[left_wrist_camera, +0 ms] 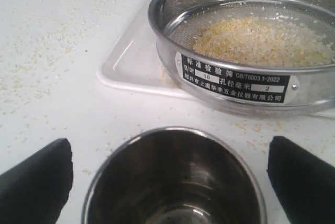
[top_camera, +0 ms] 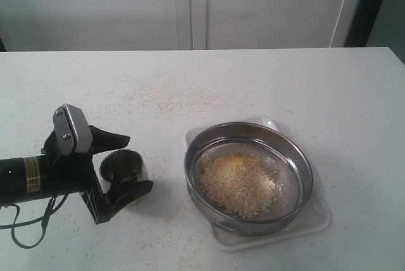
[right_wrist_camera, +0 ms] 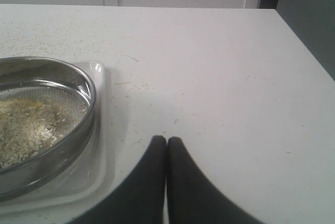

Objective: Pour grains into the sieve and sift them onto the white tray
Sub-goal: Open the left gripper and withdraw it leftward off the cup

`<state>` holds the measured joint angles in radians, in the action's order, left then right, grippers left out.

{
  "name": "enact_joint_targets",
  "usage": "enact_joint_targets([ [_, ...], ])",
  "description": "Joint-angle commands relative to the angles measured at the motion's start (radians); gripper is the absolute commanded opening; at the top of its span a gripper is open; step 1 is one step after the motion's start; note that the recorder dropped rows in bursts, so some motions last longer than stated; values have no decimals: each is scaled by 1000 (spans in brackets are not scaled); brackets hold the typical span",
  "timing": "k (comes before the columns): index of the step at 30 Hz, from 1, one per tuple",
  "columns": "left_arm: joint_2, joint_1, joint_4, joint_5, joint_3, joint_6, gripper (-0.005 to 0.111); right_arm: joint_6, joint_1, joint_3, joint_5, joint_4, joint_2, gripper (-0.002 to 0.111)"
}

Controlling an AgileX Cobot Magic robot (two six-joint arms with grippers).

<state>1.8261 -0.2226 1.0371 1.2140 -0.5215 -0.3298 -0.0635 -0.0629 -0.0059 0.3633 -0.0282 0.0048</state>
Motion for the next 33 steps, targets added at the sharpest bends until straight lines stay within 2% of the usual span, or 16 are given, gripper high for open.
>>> enact_joint_targets([
  [1, -50, 1, -3, 4, 0, -14, 105, -1, 3, 6, -14, -2, -5, 0],
  [6, -102, 1, -3, -2, 0, -59, 105, -1, 3, 6, -14, -2, -5, 0],
  [16, -276, 1, -10, -136, 0, -159, 104, -1, 3, 6, -14, -2, -5, 0],
  [17, -296, 1, -10, -174, 0, -197, 100, -1, 3, 6, -14, -2, -5, 0],
  [19, -322, 1, -13, -204, 0, -248, 83, -1, 3, 6, -14, -2, -5, 0],
  [25, -373, 1, -12, -326, 0, -401, 6, -35, 3, 6, -14, -2, -5, 0],
  [26, -375, 1, -5, -350, 0, -422, 0, -35, 3, 6, -14, -2, -5, 0],
  [31, -410, 1, -4, -417, 0, -464, 0, -35, 3, 6, -14, -2, -5, 0],
  [33, -435, 1, -4, -495, -2, -522, 0, -35, 3, 6, -14, -2, -5, 0],
])
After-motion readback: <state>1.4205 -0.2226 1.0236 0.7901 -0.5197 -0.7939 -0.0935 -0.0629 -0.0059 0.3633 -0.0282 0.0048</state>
